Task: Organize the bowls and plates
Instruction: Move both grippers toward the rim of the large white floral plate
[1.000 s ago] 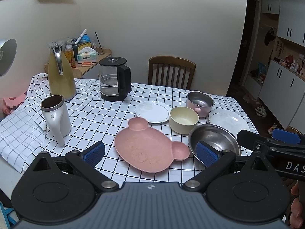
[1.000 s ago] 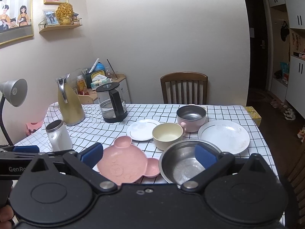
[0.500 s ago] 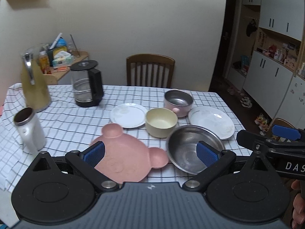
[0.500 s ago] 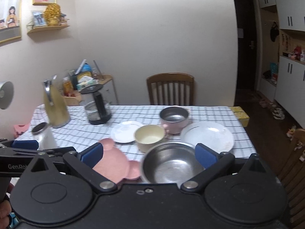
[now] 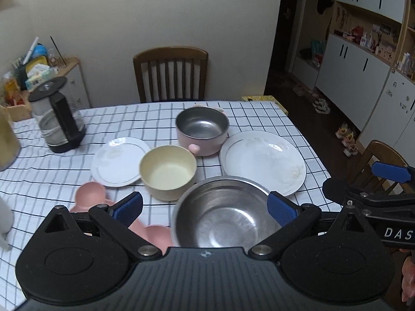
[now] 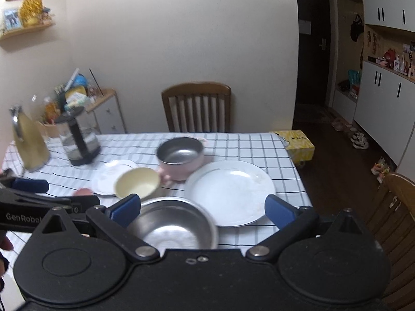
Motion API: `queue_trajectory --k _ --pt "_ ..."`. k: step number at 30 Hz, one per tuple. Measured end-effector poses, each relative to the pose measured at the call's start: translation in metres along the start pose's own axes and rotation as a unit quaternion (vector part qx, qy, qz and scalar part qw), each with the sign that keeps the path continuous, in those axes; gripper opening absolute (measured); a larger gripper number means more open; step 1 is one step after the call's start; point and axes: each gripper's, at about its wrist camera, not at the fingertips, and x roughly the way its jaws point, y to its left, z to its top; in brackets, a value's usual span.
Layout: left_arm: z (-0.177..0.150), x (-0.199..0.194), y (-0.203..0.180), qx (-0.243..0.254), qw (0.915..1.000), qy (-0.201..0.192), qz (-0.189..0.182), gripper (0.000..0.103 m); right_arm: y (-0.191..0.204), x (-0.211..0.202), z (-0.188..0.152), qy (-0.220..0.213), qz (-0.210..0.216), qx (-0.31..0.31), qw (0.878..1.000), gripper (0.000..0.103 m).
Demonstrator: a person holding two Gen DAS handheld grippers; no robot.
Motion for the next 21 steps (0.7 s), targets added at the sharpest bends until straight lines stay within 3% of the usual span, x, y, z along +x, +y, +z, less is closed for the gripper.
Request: queue_trajectory --k 7,21 --pt "0.031 0.059 -0.017 -0.012 0.9990 0.039 -0.020 0.102 -0.036 0.042 0.014 0.031 -0.010 -0.005 0.999 0.100" --pt "0.079 0.179 -0.029 -0.049 0.9905 0.129 -0.006 0.102 -0.093 0.133 0.043 0.104 0.002 -0.019 0.994 0.090"
